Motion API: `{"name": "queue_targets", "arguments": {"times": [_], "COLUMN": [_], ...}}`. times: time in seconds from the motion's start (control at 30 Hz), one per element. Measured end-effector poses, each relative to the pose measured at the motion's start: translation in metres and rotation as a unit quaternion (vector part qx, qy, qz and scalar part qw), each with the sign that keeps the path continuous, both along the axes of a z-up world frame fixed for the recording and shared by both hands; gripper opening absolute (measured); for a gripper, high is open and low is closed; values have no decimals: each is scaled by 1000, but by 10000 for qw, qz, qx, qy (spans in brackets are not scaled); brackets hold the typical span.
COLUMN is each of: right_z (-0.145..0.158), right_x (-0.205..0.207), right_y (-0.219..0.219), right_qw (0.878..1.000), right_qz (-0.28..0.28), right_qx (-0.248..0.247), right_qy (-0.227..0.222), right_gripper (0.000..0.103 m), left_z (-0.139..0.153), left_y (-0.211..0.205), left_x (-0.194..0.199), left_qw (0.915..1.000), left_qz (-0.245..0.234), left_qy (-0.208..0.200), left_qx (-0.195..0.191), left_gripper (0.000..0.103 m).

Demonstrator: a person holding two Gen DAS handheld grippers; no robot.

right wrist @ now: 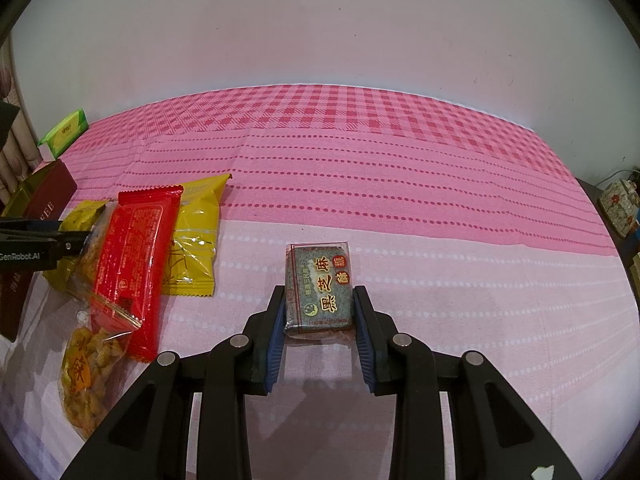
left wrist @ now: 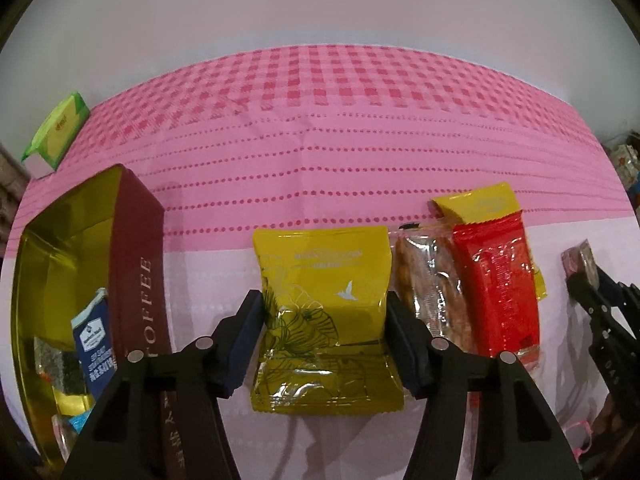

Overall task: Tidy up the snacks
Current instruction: 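Grasp the yellow snack bag with the left gripper while the right holds the cake, then carry the yellow bag into the gold tray and open the left gripper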

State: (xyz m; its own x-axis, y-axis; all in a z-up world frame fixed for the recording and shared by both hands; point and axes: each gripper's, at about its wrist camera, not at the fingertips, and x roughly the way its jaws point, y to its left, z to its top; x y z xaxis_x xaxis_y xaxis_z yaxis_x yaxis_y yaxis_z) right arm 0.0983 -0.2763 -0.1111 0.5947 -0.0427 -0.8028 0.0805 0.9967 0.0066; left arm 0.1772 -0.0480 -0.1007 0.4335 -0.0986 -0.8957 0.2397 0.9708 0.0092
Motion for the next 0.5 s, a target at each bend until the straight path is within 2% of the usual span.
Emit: {"name": "queue_targets", "arguments": {"times": [0.5], "right_z": [0], "right_x": [0], "right_y": [0], "right_qw": [10000], "right_qz": [-1], "right_qx": [-2], "right_qy": [-1], "right_gripper": [30], "left_z": [52], "left_y": [5], "left_x": [-24], "left_qw": [9992], "left_qz": [-150], "left_qy": [-367], "left_qx": [19], "left_gripper": [60]}}
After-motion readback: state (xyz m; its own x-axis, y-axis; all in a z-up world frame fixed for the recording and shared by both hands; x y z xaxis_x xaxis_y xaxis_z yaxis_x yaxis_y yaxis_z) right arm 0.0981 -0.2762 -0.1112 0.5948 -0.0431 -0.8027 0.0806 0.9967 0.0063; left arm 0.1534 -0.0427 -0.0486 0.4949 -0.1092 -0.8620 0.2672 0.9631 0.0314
